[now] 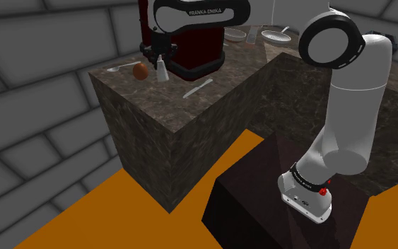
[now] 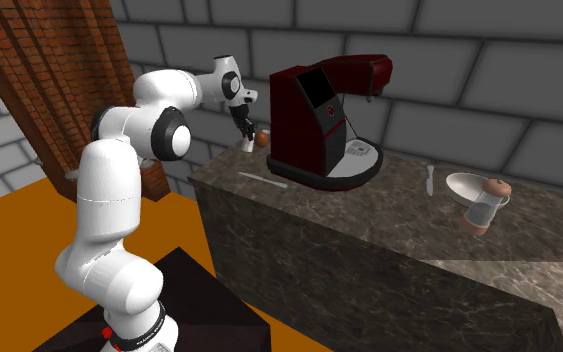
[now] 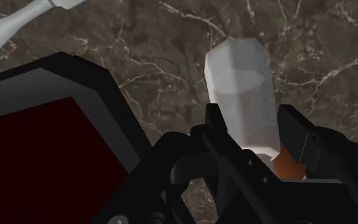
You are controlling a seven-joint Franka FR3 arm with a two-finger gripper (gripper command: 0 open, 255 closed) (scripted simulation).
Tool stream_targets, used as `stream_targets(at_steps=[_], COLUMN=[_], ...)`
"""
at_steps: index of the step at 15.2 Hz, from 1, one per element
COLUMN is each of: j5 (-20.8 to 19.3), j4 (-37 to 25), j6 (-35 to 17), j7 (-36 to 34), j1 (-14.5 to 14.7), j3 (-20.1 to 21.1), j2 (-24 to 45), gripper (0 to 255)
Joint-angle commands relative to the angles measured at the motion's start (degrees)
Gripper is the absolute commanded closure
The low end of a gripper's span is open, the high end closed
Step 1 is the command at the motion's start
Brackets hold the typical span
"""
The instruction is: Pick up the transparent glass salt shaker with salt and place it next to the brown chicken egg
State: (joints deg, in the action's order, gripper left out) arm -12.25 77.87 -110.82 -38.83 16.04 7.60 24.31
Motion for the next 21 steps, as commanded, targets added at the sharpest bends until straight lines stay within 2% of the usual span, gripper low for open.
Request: stream_targets(at_steps=[1, 7, 14, 15, 20, 21], j5=[-0.09, -0.49, -0.49, -0.49, -0.49, -0.33], j4=[1.58, 5.67, 5.67, 5.68, 5.68, 4.85], j6=[-1.52, -6.02, -6.02, -6.02, -6.03, -4.5], j7=[-0.25, -1.04, -1.04, -1.04, -1.04, -0.92], j1=[-0.07, -0.19, -0.19, -0.2, -0.2, -0.08], j3=[-0.03, -0.18, -0.18, -0.18, -0.18, -0.06], j2=[-0.09, 0.39, 0.39, 0.39, 0.39, -0.31], gripper=[255, 255, 255, 0, 0, 0])
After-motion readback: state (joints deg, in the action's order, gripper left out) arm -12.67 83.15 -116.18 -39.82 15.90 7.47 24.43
